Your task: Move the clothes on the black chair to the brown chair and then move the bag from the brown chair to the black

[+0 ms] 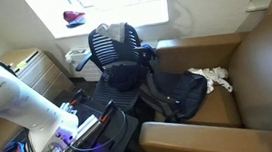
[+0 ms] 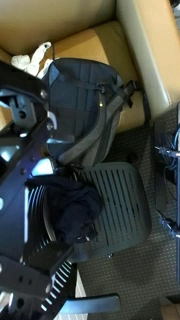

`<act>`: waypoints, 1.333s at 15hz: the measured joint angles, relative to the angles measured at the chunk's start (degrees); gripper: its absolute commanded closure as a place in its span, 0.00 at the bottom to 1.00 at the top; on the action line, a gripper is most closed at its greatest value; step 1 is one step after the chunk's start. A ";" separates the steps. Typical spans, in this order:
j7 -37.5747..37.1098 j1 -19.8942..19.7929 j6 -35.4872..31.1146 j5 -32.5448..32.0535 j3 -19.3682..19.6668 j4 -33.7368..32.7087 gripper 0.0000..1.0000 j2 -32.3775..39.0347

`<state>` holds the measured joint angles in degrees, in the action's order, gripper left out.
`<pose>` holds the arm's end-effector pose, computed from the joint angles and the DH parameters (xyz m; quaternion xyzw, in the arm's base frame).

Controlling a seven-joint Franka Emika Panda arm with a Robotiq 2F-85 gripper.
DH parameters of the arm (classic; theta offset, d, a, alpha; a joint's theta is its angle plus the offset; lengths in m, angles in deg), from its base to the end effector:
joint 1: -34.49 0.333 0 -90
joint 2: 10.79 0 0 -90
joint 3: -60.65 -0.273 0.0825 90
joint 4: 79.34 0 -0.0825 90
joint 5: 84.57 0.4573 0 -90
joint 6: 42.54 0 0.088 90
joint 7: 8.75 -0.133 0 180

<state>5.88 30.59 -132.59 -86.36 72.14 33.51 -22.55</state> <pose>0.5296 -0.1531 0.4603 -0.9952 0.0010 0.0936 0.0297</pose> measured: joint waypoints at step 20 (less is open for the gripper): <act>11.77 5.25 -10.39 7.26 -12.30 -30.10 0.00 25.74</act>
<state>17.66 35.84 -142.99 -79.10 59.84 3.42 3.19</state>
